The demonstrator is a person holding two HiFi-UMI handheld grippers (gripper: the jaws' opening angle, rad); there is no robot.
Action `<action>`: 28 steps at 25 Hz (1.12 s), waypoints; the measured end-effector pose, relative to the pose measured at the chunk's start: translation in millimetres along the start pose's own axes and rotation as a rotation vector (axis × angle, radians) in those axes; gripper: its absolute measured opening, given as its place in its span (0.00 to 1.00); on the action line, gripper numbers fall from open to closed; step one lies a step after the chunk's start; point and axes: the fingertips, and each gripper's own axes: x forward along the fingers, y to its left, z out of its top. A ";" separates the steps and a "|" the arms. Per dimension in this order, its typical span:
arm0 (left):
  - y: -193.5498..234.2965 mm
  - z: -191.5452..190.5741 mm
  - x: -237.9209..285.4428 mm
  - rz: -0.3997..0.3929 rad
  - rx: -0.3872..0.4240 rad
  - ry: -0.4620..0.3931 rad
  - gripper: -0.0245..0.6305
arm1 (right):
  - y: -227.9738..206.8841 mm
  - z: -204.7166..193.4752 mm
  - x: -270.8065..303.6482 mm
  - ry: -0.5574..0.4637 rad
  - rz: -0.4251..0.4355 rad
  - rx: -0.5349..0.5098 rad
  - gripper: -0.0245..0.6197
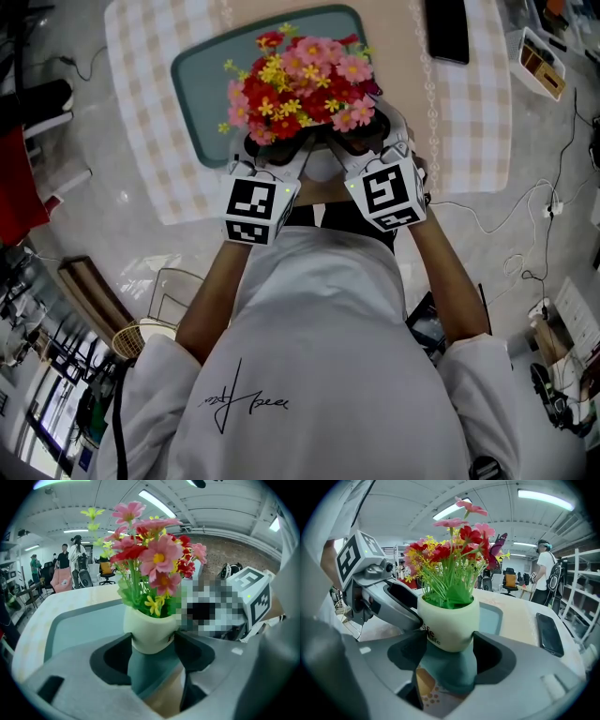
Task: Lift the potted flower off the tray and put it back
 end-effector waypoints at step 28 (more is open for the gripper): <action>-0.5 0.7 -1.9 0.014 -0.024 -0.017 0.45 | -3.5 3.4 -8.2 -0.029 0.030 0.058 0.53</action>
